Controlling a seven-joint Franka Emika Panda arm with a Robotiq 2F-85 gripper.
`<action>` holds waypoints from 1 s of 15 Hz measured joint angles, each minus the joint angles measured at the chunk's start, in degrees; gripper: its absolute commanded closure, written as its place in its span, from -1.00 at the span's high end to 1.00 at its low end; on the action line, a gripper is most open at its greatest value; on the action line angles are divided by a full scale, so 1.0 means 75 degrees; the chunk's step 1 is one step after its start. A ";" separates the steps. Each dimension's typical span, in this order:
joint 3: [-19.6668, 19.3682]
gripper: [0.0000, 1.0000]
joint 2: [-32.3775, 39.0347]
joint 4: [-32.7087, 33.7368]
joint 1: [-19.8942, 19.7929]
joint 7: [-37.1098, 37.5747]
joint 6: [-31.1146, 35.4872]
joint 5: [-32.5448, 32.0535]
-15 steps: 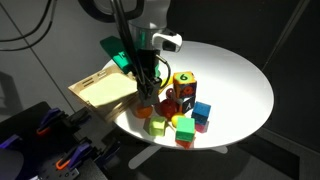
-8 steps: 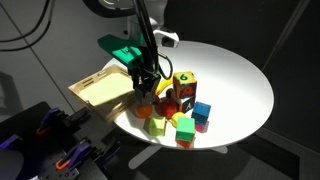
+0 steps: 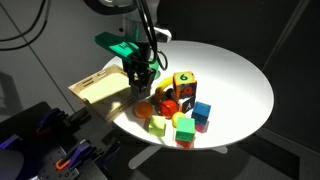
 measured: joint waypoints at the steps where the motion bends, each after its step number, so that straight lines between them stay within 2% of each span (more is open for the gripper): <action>1: 0.0025 -0.35 0.0000 0.0000 0.0019 -0.0005 0.0000 0.0000; 15: 0.0086 -0.35 0.0000 0.0001 0.0047 -0.0375 0.0000 0.0000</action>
